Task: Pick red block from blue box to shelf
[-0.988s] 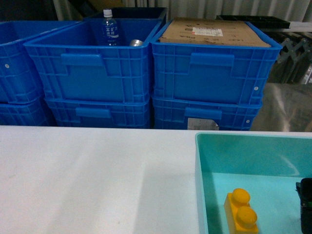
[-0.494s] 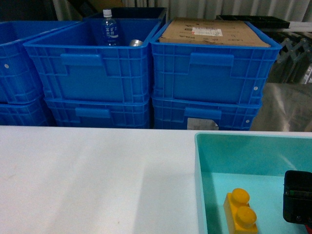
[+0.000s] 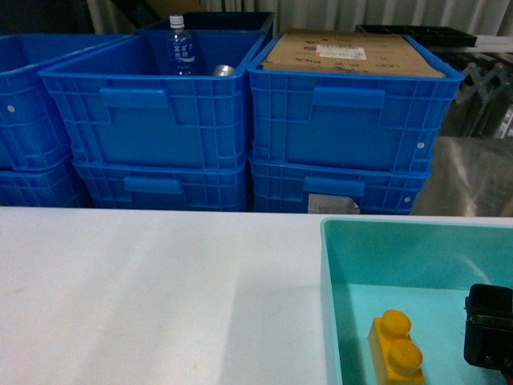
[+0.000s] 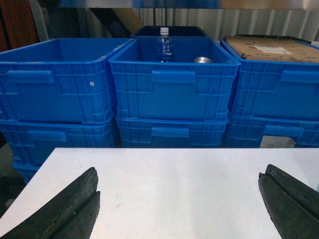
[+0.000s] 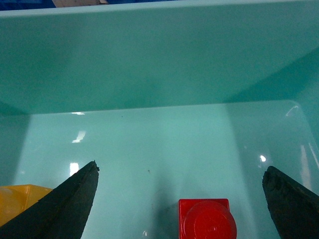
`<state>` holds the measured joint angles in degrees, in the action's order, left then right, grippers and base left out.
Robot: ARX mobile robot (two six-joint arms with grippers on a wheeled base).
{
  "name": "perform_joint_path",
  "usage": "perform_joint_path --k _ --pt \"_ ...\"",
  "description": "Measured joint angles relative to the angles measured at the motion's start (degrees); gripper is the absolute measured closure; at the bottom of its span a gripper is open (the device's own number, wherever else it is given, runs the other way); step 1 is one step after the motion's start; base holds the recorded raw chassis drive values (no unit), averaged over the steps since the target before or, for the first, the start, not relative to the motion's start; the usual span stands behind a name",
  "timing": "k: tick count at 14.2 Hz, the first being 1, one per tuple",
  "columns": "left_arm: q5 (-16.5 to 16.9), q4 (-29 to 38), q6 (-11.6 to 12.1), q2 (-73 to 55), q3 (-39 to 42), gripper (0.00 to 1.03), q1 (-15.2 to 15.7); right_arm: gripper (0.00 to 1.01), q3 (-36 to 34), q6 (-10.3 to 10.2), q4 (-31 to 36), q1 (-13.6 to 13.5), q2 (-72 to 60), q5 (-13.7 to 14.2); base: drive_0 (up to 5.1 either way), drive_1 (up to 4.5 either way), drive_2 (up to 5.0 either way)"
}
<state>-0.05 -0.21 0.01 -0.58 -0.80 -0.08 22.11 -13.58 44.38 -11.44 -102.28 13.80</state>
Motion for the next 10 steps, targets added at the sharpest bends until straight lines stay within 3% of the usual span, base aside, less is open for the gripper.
perform_joint_path --k 10 --pt "0.0 0.0 0.0 0.0 0.0 0.05 0.0 0.03 1.7 -0.3 4.1 0.9 -8.4 3.6 0.0 0.00 0.0"
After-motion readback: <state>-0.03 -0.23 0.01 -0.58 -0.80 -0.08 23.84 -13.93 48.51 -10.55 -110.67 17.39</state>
